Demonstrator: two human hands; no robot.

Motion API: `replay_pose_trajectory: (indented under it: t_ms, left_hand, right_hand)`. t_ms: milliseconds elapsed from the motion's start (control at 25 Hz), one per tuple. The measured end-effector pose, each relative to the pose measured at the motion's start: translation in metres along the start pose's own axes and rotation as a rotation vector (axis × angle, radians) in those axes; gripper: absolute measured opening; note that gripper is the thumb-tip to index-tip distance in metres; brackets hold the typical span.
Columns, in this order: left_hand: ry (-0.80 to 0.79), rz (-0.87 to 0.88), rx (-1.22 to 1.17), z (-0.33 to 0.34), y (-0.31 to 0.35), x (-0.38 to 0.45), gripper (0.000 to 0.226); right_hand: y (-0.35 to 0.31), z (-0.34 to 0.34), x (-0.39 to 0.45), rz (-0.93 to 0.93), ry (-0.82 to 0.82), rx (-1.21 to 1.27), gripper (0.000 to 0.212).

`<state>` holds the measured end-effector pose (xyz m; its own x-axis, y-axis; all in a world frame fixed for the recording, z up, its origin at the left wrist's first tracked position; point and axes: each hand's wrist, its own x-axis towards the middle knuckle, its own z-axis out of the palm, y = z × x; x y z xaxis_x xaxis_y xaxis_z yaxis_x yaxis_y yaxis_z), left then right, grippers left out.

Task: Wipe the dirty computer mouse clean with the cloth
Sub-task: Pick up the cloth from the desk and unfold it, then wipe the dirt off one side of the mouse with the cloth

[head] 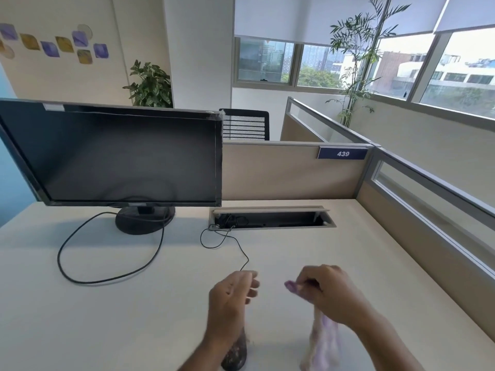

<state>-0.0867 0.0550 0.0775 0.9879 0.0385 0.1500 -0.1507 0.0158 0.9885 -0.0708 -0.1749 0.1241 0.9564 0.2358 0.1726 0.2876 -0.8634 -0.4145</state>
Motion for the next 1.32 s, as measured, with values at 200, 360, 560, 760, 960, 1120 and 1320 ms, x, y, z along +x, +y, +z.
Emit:
replay_pose_trajectory:
  t_ms: [200,360,560,760,960,1120,1320]
  left_hand:
    - [-0.095,0.089,0.519,-0.075,-0.074,-0.017,0.064]
    - [-0.313,0.121,0.963,-0.102,-0.109,-0.027,0.132]
    - [-0.387,0.120,1.162,-0.100,-0.110,-0.027,0.138]
    - [-0.415,0.073,1.189,-0.099,-0.109,-0.024,0.129]
    - [-0.442,0.059,1.174,-0.100,-0.108,-0.021,0.126]
    - [-0.478,0.029,1.176,-0.101,-0.107,-0.019,0.125]
    - [-0.499,0.018,1.194,-0.101,-0.106,-0.017,0.124]
  right_hand:
    - [0.009,0.058,-0.006,0.074,-0.132,-0.120,0.038]
    - [-0.015,0.123,-0.033,0.385,0.155,0.377,0.026]
    - [-0.019,0.147,-0.026,0.294,0.241,0.364,0.015]
    - [-0.024,0.158,-0.012,0.219,0.113,0.353,0.014]
    - [-0.032,0.162,-0.009,0.209,0.090,0.339,0.028]
    - [-0.035,0.162,-0.009,0.170,0.046,0.300,0.035]
    - [-0.038,0.159,-0.002,0.192,0.053,0.291,0.034]
